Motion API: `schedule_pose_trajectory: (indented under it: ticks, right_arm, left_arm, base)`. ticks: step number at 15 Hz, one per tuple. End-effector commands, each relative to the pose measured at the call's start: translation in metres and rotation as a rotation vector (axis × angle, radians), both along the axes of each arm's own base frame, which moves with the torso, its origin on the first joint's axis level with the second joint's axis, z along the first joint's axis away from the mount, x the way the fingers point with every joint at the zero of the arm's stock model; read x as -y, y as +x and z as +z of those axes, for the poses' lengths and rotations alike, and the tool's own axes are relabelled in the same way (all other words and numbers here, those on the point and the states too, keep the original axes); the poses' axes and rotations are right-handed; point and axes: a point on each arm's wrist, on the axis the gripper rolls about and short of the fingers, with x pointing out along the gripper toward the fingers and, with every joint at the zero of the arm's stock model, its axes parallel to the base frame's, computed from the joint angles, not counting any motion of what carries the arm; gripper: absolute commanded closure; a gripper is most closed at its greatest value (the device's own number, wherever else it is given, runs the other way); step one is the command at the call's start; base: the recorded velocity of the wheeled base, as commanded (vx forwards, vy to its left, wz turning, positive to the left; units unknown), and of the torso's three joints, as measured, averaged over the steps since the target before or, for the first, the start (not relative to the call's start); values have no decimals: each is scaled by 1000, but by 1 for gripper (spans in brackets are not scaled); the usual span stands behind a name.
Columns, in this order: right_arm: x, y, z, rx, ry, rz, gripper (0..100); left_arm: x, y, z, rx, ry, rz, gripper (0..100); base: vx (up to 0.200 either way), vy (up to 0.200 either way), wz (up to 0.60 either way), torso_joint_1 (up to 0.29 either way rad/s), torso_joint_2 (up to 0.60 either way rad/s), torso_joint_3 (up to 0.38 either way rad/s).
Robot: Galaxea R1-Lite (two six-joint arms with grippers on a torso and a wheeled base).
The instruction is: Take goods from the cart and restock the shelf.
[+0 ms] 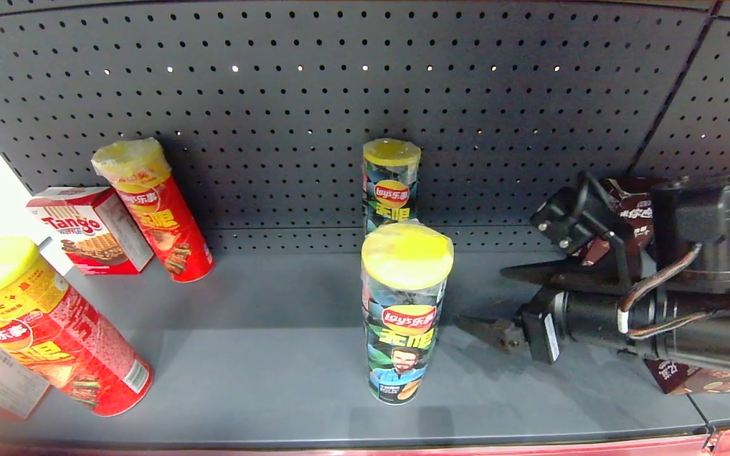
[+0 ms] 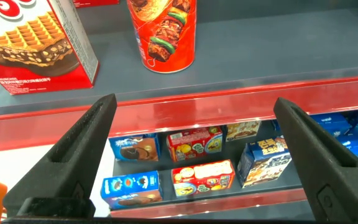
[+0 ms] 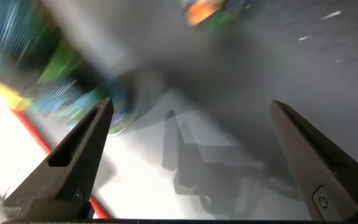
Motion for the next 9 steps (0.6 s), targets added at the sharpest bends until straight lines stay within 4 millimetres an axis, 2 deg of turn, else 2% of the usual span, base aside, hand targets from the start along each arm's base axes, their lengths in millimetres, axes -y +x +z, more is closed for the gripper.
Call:
schedule_pose_trajectory:
  ticks: [1,2,3,4,5,6,7,9]
  right_arm:
    - [41,-14,47,160,107,-131,0]
    - [63,-24,64,229,147,-199,0]
    - [79,-32,73,273,168,-251,0]
    - [110,-56,85,357,197,-364,0]
    - [130,-79,85,409,207,-452,0]
    - [146,-105,77,454,204,-545,0]
    - [155,-133,58,475,190,-627,0]
    - [159,-171,13,490,174,-694,0]
  left_arm:
    - [0,0,0,0,0,0,0]
    - [0,0,0,0,2,-2,0]
    - [0,0,0,0,2,-2,0]
    - [0,0,0,1,3,-2,0]
    - [0,0,0,1,3,-2,0]
    - [0,0,0,1,5,-3,0]
    - [0,0,0,-1,6,-3,0]
    - [0,0,0,1,6,-5,0]
  base:
    - [0,0,0,0,0,0]
    - [0,0,0,0,0,0]
    - [0,0,0,0,0,0]
    - [0,0,0,0,0,0]
    - [0,0,0,0,0,0]
    - [0,0,0,0,0,0]
    - [0,0,0,0,0,0]
    - [0,0,0,0,0,0]
